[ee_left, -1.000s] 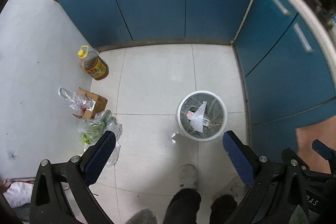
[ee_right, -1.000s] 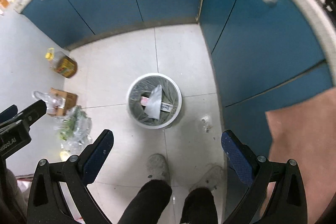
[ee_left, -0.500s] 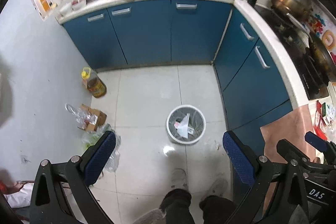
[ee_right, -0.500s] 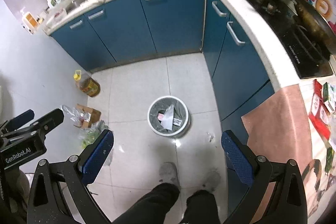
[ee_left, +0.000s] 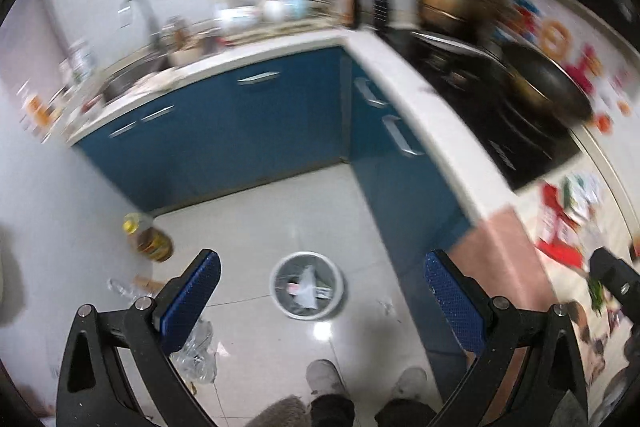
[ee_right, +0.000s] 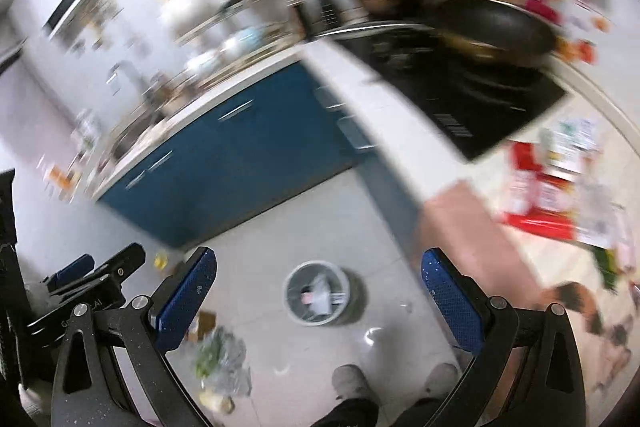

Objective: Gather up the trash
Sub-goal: 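Move both tools back toward the counter, then grasp the red snack wrapper with the right gripper while the left grasps the green stem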

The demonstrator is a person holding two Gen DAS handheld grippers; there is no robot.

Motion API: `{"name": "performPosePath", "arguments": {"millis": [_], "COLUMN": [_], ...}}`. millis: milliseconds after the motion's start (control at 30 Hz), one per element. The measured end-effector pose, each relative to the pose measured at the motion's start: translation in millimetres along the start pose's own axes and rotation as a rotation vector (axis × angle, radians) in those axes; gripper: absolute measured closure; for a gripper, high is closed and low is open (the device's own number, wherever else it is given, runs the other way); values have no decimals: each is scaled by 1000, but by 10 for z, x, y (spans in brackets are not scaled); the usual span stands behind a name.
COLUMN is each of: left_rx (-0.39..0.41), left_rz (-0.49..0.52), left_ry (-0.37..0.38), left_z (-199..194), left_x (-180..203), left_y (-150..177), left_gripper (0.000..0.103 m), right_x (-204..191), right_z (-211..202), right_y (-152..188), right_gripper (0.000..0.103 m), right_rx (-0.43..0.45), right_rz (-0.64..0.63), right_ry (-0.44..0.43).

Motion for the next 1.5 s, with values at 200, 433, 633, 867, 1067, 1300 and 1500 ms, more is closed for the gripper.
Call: {"name": "performPosePath", "arguments": {"millis": [200, 433, 633, 867, 1067, 1300, 1500], "left_rx": [-135, -422, -655, -655, -595, -463, -385], "left_rz": [208, 368, 256, 207, 371, 552, 548], "left_ry": [158, 376, 451, 441, 428, 370, 355], "left_z": [166, 573, 1080, 1315, 1237, 945, 710], "left_x": [1730, 3759, 4543, 4804, 4989, 4815, 4536], "left_y": [90, 645, 988, 958, 985, 1150, 1130], "left_gripper": [0, 0, 8, 33, 82, 85, 85], "right_x": [1905, 4148, 4802, 4826, 4804, 4708, 4483], "right_z": [-343, -482, -174, -84, -195, -368, -497], "right_y": [106, 643, 950, 1075, 1123, 1133, 1064], "right_gripper": [0, 8, 38, 73, 77, 86, 90], "right_rx": [-28, -77, -120, -139, -142, -129, -120], "right_rz": [275, 594, 697, 641, 632, 605, 551], "right_ry": [275, 471, 394, 406, 424, 432, 410]}}
Point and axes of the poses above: each gripper's, at about its wrist camera, not at the fingertips, and z roughly the way its jaws point, x to its right, y to its underside, the point moved 4 cm from there along z, roughly the way its jaws point, and after that the axes turned 1 degree about x, right-handed, at the moved point
